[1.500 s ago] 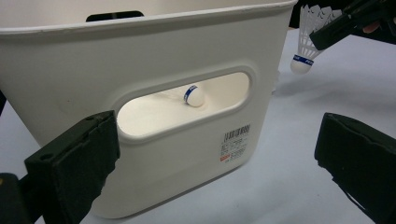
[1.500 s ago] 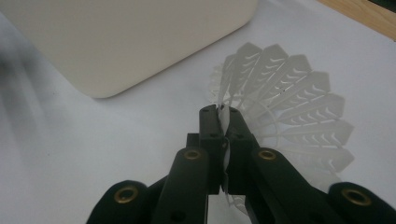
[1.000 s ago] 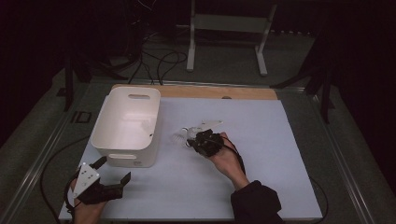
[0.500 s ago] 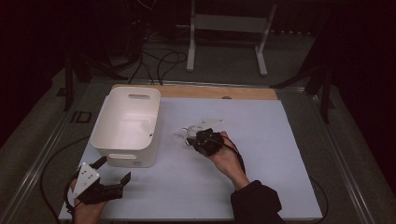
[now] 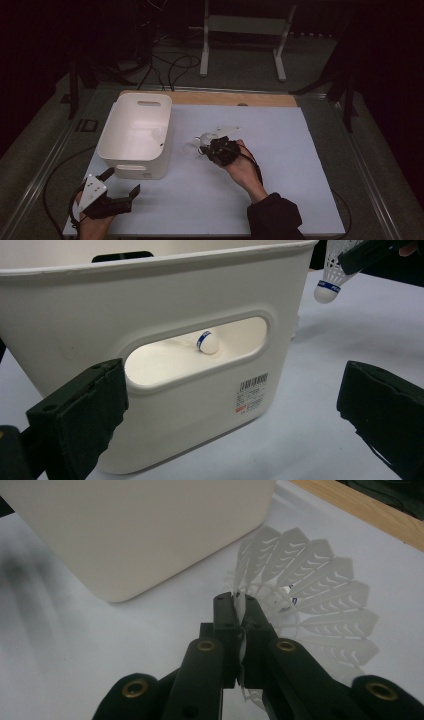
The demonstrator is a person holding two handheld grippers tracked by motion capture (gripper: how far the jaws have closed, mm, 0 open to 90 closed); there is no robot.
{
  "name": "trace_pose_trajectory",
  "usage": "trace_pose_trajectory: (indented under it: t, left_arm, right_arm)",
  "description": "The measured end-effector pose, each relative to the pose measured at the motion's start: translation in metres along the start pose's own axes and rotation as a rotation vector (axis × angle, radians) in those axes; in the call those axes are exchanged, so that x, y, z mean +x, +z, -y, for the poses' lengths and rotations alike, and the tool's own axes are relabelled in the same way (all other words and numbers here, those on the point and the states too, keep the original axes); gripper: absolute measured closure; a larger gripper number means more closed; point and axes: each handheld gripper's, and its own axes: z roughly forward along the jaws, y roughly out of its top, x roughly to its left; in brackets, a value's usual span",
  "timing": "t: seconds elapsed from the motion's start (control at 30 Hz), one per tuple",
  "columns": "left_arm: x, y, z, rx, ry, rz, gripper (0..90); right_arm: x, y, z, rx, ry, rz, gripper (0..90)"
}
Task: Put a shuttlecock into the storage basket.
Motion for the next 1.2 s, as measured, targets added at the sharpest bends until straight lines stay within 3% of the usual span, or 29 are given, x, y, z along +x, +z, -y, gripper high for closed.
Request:
trace_pose_trajectory:
  t: [1.2]
  left_arm:
    - [0.0001,-0.0001,0.0000,0.001,0.001,-0.001,0.8]
  right_arm:
    - [-0.0017,-0.0074,-0.0049,-0.037,0.030,-0.003,88.4]
